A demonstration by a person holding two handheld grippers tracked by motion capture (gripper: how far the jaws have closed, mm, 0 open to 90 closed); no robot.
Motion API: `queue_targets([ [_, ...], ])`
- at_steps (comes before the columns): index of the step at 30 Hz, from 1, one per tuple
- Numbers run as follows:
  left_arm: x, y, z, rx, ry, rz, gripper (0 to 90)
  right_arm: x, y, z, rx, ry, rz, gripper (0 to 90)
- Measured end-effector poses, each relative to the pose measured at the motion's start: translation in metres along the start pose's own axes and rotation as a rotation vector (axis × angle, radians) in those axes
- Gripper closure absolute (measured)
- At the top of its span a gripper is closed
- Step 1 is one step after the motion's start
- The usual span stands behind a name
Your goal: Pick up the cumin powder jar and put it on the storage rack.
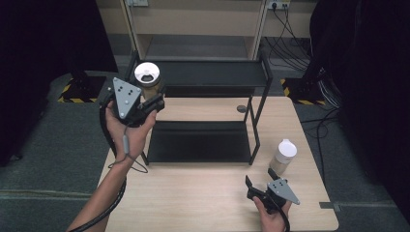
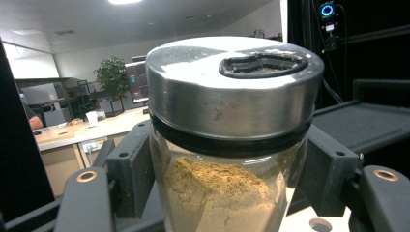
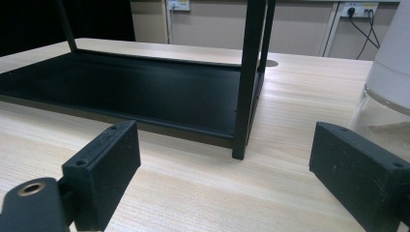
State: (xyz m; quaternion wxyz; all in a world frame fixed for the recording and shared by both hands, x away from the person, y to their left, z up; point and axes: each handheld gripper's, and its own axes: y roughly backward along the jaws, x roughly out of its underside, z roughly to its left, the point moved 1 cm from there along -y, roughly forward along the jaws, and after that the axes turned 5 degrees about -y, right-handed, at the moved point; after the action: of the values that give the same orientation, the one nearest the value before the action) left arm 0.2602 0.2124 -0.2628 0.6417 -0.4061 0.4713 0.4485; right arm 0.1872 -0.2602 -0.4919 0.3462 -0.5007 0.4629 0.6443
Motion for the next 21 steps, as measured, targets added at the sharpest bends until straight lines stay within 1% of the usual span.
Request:
queue_targets([
  [6,-0.015,-0.015,0.005,-0.016,-0.01,0.017,30.9,0.0,0.0,0.0,-0.002,0.004,0.0,11.1],
  [8,-0.019,-0.022,0.007,-0.023,-0.021,0.033,30.9,0.0,0.0,0.0,-0.002,0.007,0.0,11.1],
  [11,-0.025,-0.033,0.011,-0.034,-0.009,0.054,30.9,0.0,0.0,0.0,-0.004,0.011,0.0,11.1],
  [15,-0.032,-0.049,0.017,-0.039,-0.003,0.094,30.9,0.0,0.0,0.0,-0.006,0.011,-0.001,11.1],
  [19,-0.038,-0.066,0.022,-0.024,0.0,0.139,30.9,0.0,0.0,0.0,-0.007,0.013,-0.001,11.2],
  [21,-0.042,-0.075,0.024,-0.027,0.008,0.165,30.9,0.0,0.0,0.0,-0.008,0.013,-0.001,11.2],
])
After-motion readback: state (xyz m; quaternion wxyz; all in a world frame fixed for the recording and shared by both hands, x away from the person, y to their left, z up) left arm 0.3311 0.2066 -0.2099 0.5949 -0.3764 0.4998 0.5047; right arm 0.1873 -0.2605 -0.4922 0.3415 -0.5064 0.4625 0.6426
